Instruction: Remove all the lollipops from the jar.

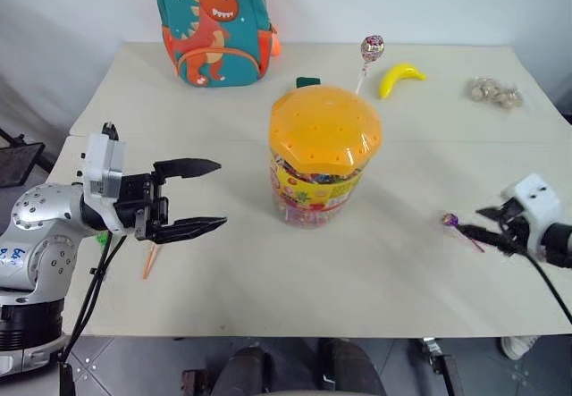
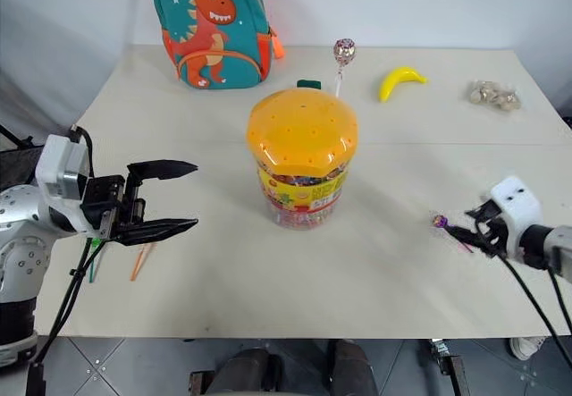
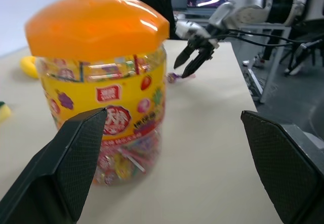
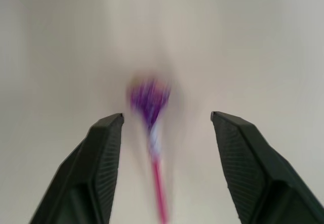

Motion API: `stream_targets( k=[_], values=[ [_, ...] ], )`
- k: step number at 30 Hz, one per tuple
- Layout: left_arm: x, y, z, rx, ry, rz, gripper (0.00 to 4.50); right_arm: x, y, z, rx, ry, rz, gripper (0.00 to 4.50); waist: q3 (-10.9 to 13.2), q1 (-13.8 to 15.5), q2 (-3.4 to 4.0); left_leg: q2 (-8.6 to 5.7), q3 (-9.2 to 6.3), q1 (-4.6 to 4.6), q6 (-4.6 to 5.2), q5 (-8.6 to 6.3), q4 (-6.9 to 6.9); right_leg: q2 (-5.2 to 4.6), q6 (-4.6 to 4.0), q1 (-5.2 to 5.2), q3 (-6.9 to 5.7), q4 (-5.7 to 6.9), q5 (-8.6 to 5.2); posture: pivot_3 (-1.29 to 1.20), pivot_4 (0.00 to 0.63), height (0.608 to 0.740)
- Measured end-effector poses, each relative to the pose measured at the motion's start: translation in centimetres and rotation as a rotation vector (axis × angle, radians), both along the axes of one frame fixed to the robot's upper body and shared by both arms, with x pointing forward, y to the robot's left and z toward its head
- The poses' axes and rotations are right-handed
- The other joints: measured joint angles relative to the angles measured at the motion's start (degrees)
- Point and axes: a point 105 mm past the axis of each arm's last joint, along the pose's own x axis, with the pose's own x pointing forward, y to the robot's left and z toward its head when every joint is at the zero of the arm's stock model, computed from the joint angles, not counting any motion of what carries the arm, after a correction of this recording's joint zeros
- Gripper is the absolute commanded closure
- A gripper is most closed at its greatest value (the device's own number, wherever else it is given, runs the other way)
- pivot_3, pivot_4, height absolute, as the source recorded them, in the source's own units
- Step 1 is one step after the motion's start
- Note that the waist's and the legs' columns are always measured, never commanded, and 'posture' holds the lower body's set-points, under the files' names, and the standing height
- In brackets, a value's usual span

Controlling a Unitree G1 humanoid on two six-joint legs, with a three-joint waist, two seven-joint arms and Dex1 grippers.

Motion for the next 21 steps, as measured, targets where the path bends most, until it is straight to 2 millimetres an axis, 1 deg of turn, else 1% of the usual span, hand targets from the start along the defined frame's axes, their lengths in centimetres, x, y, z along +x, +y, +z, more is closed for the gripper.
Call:
stream_targets(
  k=[3,5,7,9,11,12,15,17,20,21],
  values=[
    [0.2,0.1,1.2,-0.068,-0.014,0.013,0.0,0.3,2.5,4.7,0.128,-0.212,0.156,1.79,0.0,-0.3,0.0,0.05,0.0,0.04,-0.02,0.0,0.01,0.0,-0.02,0.01,0.02,0.05,0.01,0.0,0.15,0.74],
    [0.6,0.4,2.0,-0.134,-0.02,0.041,0.0,0.5,5.5,7.4,0.243,-0.302,0.274,1.79,0.0,-0.5,0.0,0.06,-0.03,0.05,-0.02,0.0,0.01,-0.03,-0.02,-0.01,0.03,0.06,0.01,0.0,0.15,0.74],
    [1.2,0.7,2.4,-0.174,-0.015,0.07,0.0,0.6,8.5,9.4,0.357,-0.317,0.378,1.79,0.0,-0.6,0.0,0.06,-0.09,0.0,-0.03,0.0,0.03,-0.05,-0.04,-0.03,0.04,0.06,0.02,0.0,0.15,0.74],
    [1.5,0.8,2.9,-0.194,-0.023,0.09,0.0,0.8,10.8,10.2,0.373,-0.282,0.441,1.79,0.0,-0.5,0.0,0.05,-0.14,-0.03,-0.04,-0.01,0.02,-0.06,-0.04,-0.04,0.06,0.03,0.02,0.0,0.15,0.74],
    [1.7,1.2,3.2,-0.213,-0.019,0.11,0.0,1.5,12.4,10.5,0.379,-0.254,0.463,1.79,0.0,-0.2,0.0,0.0,-0.21,-0.11,-0.04,-0.01,0.02,-0.08,-0.04,-0.04,0.04,-0.05,0.02,0.0,0.15,0.74],
    [1.9,1.5,3.2,-0.222,-0.013,0.122,0.0,2.3,13.3,10.7,0.388,-0.245,0.463,1.79,0.0,-0.3,0.0,-0.02,-0.18,-0.11,-0.03,-0.01,0.03,-0.08,-0.04,-0.06,0.04,-0.04,0.02,0.0,0.15,0.74],
    [1.9,1.3,3.0,-0.23,-0.005,0.12,0.0,4.3,15.6,11.2,0.393,-0.243,0.455,1.79,0.0,-0.3,-0.01,-0.05,-0.16,-0.13,-0.02,0.0,0.02,-0.07,-0.03,-0.1,0.0,-0.01,0.03,0.0,0.15,0.74],
    [1.8,1.3,2.7,-0.229,0.001,0.122,0.0,4.7,16.1,11.7,0.379,-0.263,0.457,1.79,0.0,-0.3,-0.01,-0.03,-0.18,-0.13,-0.03,-0.01,-0.01,-0.04,-0.03,-0.1,-0.02,-0.02,0.02,0.0,0.15,0.74],
    [1.5,1.1,2.3,-0.226,0.012,0.121,0.0,5.3,17.0,11.8,0.415,-0.267,0.467,2.37,0.0,-0.7,-0.02,-0.03,-0.13,-0.14,-0.03,-0.01,-0.01,-0.02,-0.03,-0.11,-0.08,-0.01,0.02,0.0,0.15,0.74],
    [1.5,1.1,2.2,-0.228,0.013,0.123,0.0,5.4,17.4,11.8,0.428,-0.264,0.474,2.68,0.0,-1.0,-0.02,-0.03,-0.13,-0.14,-0.03,-0.01,0.0,-0.02,-0.03,-0.11,-0.09,0.01,0.02,0.0,0.15,0.74]
  ],
)
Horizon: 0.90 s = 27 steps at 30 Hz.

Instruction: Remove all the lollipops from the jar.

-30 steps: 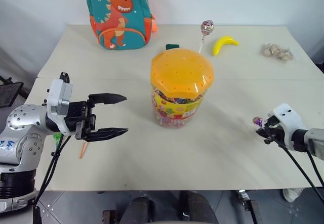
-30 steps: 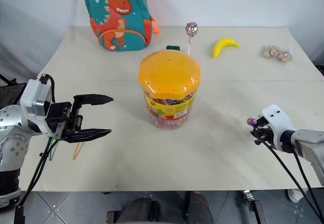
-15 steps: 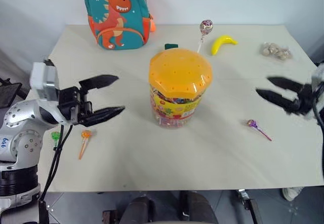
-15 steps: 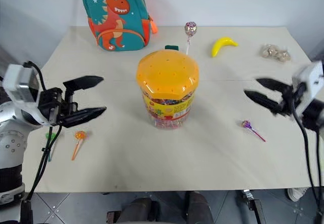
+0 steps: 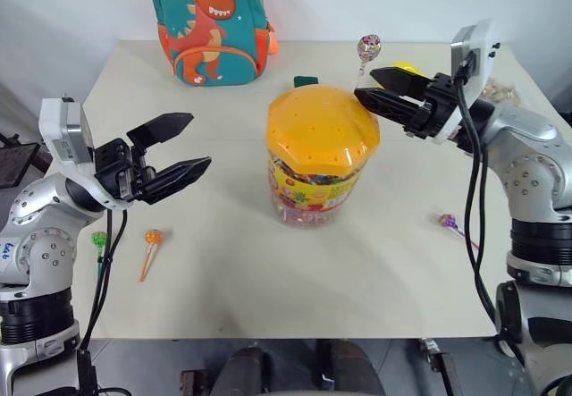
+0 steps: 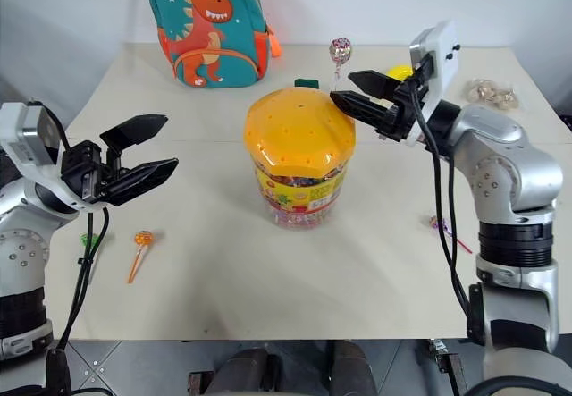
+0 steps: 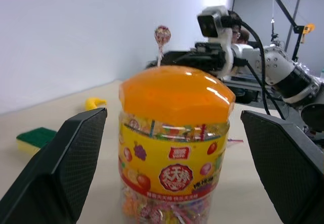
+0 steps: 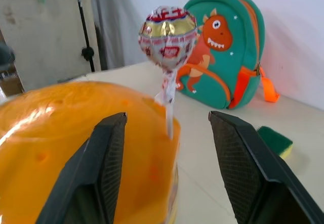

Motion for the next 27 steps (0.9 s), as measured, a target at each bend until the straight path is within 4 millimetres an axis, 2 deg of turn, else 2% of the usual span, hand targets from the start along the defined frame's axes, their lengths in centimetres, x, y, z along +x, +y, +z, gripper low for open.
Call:
stream_targets(
  k=[5,14,18,21,23,25,27],
  values=[
    [-0.2,0.0,-0.1,-0.005,0.003,0.004,0.0,0.5,0.7,-0.3,-0.005,0.015,0.003,4.42,0.0,-0.4,0.0,0.02,0.03,0.04,0.0,0.0,0.0,0.0,0.0,-0.04,0.03,0.08,0.0,0.0,0.15,0.74],
    [-0.4,-0.1,-0.1,-0.002,-0.003,0.006,0.0,0.9,0.3,-0.1,0.033,0.003,0.009,4.47,0.0,-0.4,0.0,0.02,0.07,0.02,0.0,0.0,-0.02,0.0,0.0,-0.07,0.03,0.07,0.0,0.0,0.15,0.74],
    [-0.4,-0.1,0.0,-0.002,-0.006,0.004,0.0,0.4,-0.3,1.3,0.127,-0.058,0.025,4.47,0.0,-0.3,0.0,-0.01,0.06,0.01,0.0,0.0,-0.01,0.0,0.0,-0.07,0.03,0.07,0.0,0.0,0.15,0.74],
    [-0.4,-0.2,0.0,-0.003,-0.009,0.0,0.0,-0.3,-2.0,3.7,0.262,-0.128,0.02,4.47,0.0,-0.2,0.01,-0.02,0.03,-0.01,0.0,0.0,-0.01,0.0,0.0,-0.08,0.02,0.07,0.0,0.0,0.15,0.74],
    [-0.4,-0.3,0.0,0.0,-0.011,-0.008,0.0,-0.8,-3.9,5.0,0.27,-0.173,-0.027,4.47,0.0,-0.2,0.01,-0.03,0.02,-0.02,0.0,0.0,-0.02,-0.01,0.0,-0.07,0.03,0.05,0.0,0.0,0.15,0.74],
    [-0.5,-0.7,-0.4,0.043,-0.018,-0.034,0.0,-1.1,-6.8,4.8,0.143,-0.164,-0.134,4.47,0.0,0.3,0.01,-0.06,-0.01,-0.08,0.03,0.0,-0.02,-0.01,0.0,-0.06,0.04,-0.01,0.0,0.0,0.15,0.74],
    [-0.7,-0.9,-1.6,0.149,-0.012,-0.052,0.0,-1.1,-10.4,3.1,-0.027,-0.084,-0.288,4.47,0.0,0.4,0.0,-0.06,0.08,-0.08,0.06,-0.02,-0.06,-0.01,0.0,-0.06,0.04,-0.06,0.0,0.0,0.15,0.74]
  ],
)
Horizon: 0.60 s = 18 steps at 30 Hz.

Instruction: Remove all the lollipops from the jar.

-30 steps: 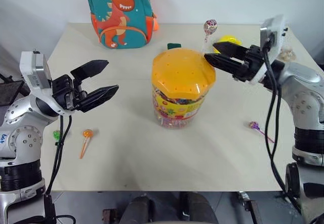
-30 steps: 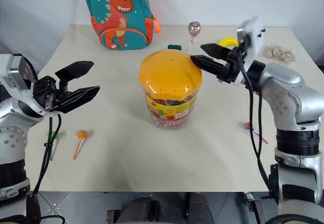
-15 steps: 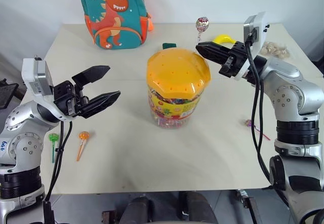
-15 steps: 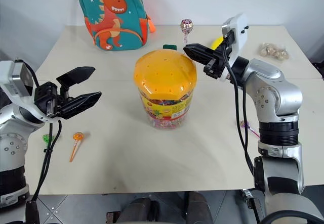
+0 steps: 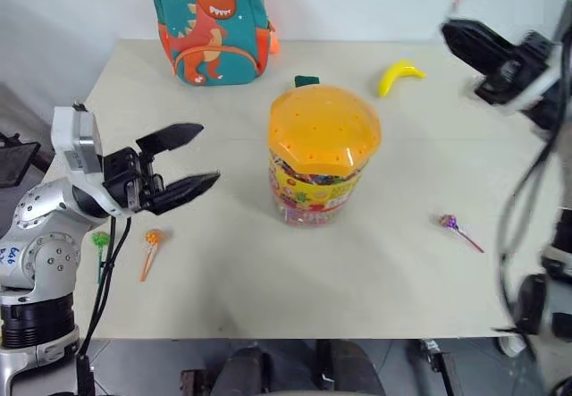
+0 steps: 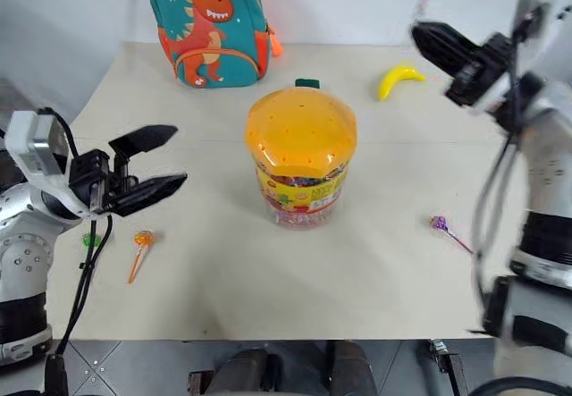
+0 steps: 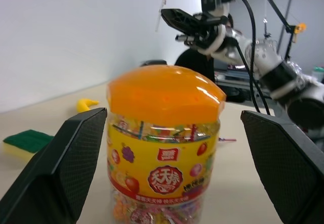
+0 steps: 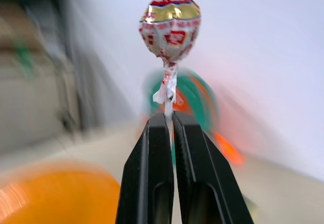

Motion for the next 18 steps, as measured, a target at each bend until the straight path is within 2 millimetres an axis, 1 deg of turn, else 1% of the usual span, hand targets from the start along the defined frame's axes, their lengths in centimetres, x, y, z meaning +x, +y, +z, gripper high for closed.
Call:
stream_targets(
  k=[1,3,5,6,7,10,11,14,17,18],
  values=[
    [-0.2,-0.1,-0.8,0.054,0.011,-0.016,0.0,-0.1,-1.5,-1.3,-0.081,0.07,-0.065,4.47,0.0,0.1,0.01,0.01,0.06,0.01,0.01,0.0,-0.06,0.01,0.0,0.0,-0.01,-0.05,0.0,0.0,0.15,0.74],
    [-0.9,-0.2,-2.7,0.133,0.067,-0.061,0.0,-0.9,-5.3,-5.5,-0.223,0.285,-0.196,4.47,0.0,0.1,0.02,0.06,0.14,0.02,0.03,-0.02,-0.09,0.01,0.0,-0.01,-0.03,-0.09,0.0,0.0,0.15,0.74],
    [-1.3,-0.4,-4.0,0.17,0.108,-0.1,0.0,-2.0,-7.7,-9.0,-0.318,0.445,-0.268,4.47,0.0,0.1,0.02,0.12,0.16,0.02,0.03,-0.02,-0.06,-0.01,0.0,-0.01,-0.01,-0.07,0.0,0.0,0.15,0.74],
    [-1.6,-0.6,-4.4,0.181,0.117,-0.12,0.0,-2.9,-9.0,-11.3,-0.362,0.532,-0.302,4.47,0.0,0.1,0.02,0.16,0.15,0.05,0.02,-0.02,-0.02,-0.01,0.0,0.02,0.02,-0.05,0.0,0.0,0.15,0.74],
    [-1.8,-0.6,-4.7,0.185,0.123,-0.13,0.0,-3.6,-10.0,-13.4,-0.38,0.608,-0.329,4.47,0.0,0.1,0.01,0.18,0.16,0.11,0.01,-0.02,0.0,-0.01,0.0,0.08,0.04,-0.03,0.0,0.0,0.15,0.74],
    [-1.8,-0.5,-4.8,0.199,0.112,-0.127,0.0,-5.3,-11.7,-17.3,-0.451,0.723,-0.384,4.47,0.0,-0.1,0.19,0.15,0.31,0.26,0.02,0.0,0.03,-0.08,0.0,0.1,0.1,0.06,0.0,0.0,0.15,0.74],
    [-1.7,-0.4,-4.9,0.205,0.101,-0.116,0.0,-5.8,-12.1,-18.5,-0.482,0.748,-0.402,4.47,0.0,-0.1,0.19,0.15,0.3,0.29,0.0,-0.01,0.04,-0.09,-0.01,0.11,0.11,0.04,0.0,0.0,0.15,0.74],
    [-1.6,-0.4,-4.9,0.211,0.08,-0.1,0.0,-6.3,-12.5,-20.4,-0.535,0.779,-0.425,4.47,0.0,-0.3,0.2,0.15,0.29,0.27,-0.01,-0.01,0.04,-0.09,-0.01,0.09,0.14,0.16,0.0,0.0,0.15,0.74],
    [-1.4,-0.4,-4.8,0.215,0.063,-0.083,0.0,-6.5,-12.8,-21.5,-0.508,0.79,-0.436,3.74,0.0,-0.3,0.2,0.15,0.2,0.24,-0.02,-0.02,0.03,-0.08,-0.01,0.1,0.13,0.12,0.0,0.0,0.15,0.74],
    [-1.3,-0.4,-4.9,0.217,0.062,-0.076,0.0,-6.6,-13.0,-21.4,-0.5,0.775,-0.441,3.49,0.0,-0.3,0.21,0.14,0.2,0.23,-0.02,-0.02,0.03,-0.08,-0.01,0.1,0.11,0.1,0.0,0.0,0.15,0.74]
  ],
)
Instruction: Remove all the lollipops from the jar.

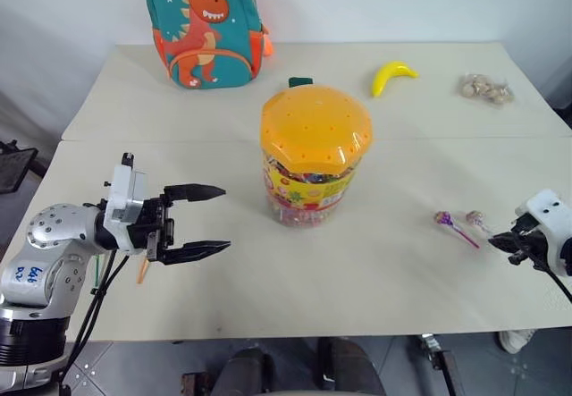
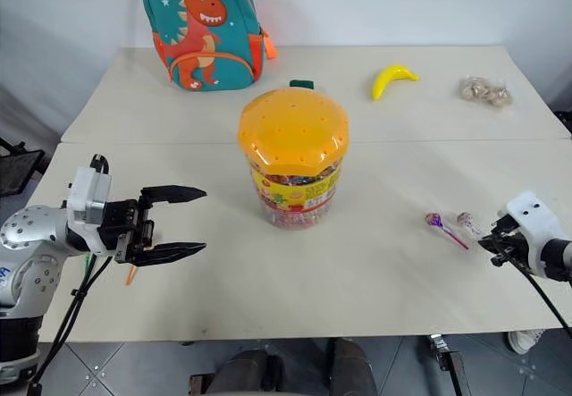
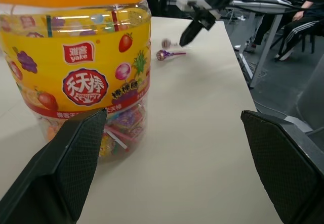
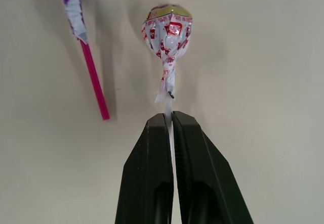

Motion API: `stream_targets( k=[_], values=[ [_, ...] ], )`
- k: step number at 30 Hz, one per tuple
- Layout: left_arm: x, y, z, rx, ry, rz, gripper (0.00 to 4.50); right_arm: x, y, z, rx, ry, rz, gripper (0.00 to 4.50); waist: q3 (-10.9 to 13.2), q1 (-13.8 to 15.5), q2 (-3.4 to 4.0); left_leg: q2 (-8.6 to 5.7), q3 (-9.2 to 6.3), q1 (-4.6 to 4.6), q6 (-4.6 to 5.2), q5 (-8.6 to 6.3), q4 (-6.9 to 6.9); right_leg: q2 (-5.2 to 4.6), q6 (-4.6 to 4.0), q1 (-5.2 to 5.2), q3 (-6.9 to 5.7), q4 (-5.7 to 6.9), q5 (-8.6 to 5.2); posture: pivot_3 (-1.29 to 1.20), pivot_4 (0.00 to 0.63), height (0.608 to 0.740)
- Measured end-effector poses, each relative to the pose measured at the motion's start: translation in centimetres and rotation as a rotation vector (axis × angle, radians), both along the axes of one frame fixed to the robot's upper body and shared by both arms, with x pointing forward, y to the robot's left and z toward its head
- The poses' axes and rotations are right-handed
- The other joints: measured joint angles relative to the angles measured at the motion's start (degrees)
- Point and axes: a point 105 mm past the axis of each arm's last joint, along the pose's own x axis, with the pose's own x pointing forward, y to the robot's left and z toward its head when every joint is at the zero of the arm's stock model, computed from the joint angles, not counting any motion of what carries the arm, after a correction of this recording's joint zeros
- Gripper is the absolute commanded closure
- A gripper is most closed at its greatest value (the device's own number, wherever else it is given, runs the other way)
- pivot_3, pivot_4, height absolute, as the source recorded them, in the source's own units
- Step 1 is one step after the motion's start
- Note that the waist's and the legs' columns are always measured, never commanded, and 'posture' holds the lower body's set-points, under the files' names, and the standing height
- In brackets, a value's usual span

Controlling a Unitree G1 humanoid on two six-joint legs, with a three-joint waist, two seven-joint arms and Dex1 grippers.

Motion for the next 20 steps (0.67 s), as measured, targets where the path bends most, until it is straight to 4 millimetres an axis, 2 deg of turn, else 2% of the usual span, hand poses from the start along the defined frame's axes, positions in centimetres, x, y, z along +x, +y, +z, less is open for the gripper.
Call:
stream_targets(
  k=[3,5,8,10,12,15,18,20],
  values=[
    [0.2,0.2,0.0,-0.005,0.001,0.02,0.0,-0.2,0.3,0.9,0.038,-0.073,0.049,2.42,0.0,0.4,0.0,0.0,-0.03,-0.02,0.0,0.0,0.01,0.02,0.0,0.03,-0.02,-0.05,0.0,0.0,0.15,0.74],
    [0.4,0.4,0.1,-0.012,0.009,0.045,0.0,0.0,0.9,2.2,0.09,-0.171,0.1,1.72,0.0,0.5,-0.01,0.0,-0.03,0.0,0.0,0.0,0.02,0.04,0.01,0.05,-0.03,-0.05,0.01,0.0,0.15,0.74],
    [1.0,1.7,-0.1,-0.022,0.033,0.108,0.0,-0.4,3.3,6.2,0.253,-0.483,0.262,0.75,0.0,0.9,-0.02,0.04,-0.09,0.02,-0.01,-0.01,0.01,0.11,0.01,0.07,-0.05,-0.04,0.01,0.0,0.15,0.74],
    [1.4,2.8,-0.2,-0.018,0.04,0.155,0.0,-0.8,4.5,8.2,0.292,-0.625,0.338,0.09,0.0,0.9,0.01,0.02,-0.08,0.02,-0.01,-0.01,0.0,0.1,0.01,0.08,-0.05,-0.06,0.01,0.0,0.15,0.74],
    [1.9,3.9,-0.5,0.007,0.041,0.218,0.0,-1.2,5.8,9.4,0.309,-0.699,0.401,0.04,0.0,0.9,0.0,0.02,-0.09,0.03,-0.01,-0.01,0.0,0.08,0.01,0.08,-0.04,-0.06,0.01,0.0,0.15,0.74],
    [2.6,6.3,-1.0,0.05,0.036,0.326,0.0,-2.2,9.1,9.9,0.313,-0.723,0.58,0.04,0.0,0.9,0.01,0.03,-0.1,0.01,-0.01,-0.01,-0.02,0.07,0.01,0.05,-0.03,-0.06,0.01,0.0,0.15,0.74],
    [2.5,7.7,-1.2,0.068,0.016,0.377,0.0,-3.7,12.9,9.7,0.29,-0.699,0.803,0.04,0.0,0.9,0.0,0.02,-0.12,0.0,0.0,-0.03,-0.03,0.0,0.01,0.05,0.0,-0.09,0.01,0.0,0.15,0.74],
    [2.3,8.1,-1.5,0.083,0.007,0.394,0.0,-4.5,14.3,9.0,0.274,-0.673,0.905,0.04,0.0,1.1,-0.02,-0.01,-0.17,0.0,0.03,-0.05,-0.02,-0.05,0.01,0.1,0.03,-0.12,0.01,0.0,0.15,0.74]
  ],
)
